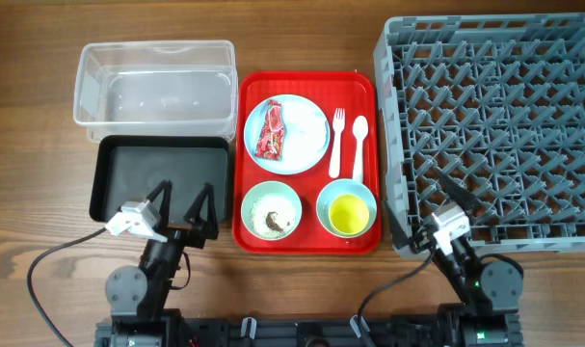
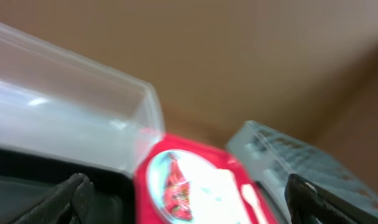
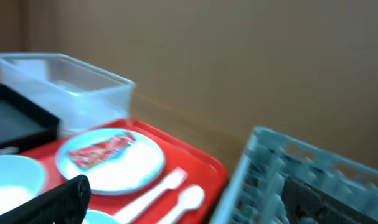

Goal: Sort waste into correct bins and load items into the dishwasher rack
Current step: 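Reach the left gripper to the green rice bowl and grasp its rim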

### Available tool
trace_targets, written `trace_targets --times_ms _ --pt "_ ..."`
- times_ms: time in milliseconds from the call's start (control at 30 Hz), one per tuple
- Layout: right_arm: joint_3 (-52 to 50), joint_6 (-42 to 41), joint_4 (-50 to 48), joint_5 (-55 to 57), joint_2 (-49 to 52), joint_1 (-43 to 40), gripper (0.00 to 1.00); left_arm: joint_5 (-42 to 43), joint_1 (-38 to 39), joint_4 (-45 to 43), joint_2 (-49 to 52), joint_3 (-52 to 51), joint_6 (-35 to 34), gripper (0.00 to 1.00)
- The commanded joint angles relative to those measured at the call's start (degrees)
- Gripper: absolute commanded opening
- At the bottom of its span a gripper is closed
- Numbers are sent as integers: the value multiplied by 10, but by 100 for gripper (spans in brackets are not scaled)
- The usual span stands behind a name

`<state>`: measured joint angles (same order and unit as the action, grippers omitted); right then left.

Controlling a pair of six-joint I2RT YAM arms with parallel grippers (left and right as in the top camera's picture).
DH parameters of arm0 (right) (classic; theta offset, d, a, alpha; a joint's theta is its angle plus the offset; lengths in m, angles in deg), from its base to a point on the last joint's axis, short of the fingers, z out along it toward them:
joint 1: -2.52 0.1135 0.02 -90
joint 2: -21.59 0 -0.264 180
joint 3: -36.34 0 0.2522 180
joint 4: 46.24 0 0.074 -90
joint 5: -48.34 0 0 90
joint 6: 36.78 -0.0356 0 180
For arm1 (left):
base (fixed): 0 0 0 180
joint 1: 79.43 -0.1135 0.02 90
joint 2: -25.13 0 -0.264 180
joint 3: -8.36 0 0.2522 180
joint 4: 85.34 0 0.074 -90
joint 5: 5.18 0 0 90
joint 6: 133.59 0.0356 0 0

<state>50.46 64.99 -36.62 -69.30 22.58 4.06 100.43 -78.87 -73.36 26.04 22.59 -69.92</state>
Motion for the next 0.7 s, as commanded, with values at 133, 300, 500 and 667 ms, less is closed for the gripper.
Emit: trace_targets --times_ms 133,300,500,667 --pt "33 -145 -6 -67 -2 -3 100 58 -3 50 24 94 -13 100" --pt "110 -178 63 -33 8 -3 100 67 -3 174 144 236 -9 100" --pt "250 -180 228 -3 101 -3 100 105 -3 315 355 442 8 100" --pt "408 -179 394 -9 259 -3 100 194 -3 370 503 599 8 100"
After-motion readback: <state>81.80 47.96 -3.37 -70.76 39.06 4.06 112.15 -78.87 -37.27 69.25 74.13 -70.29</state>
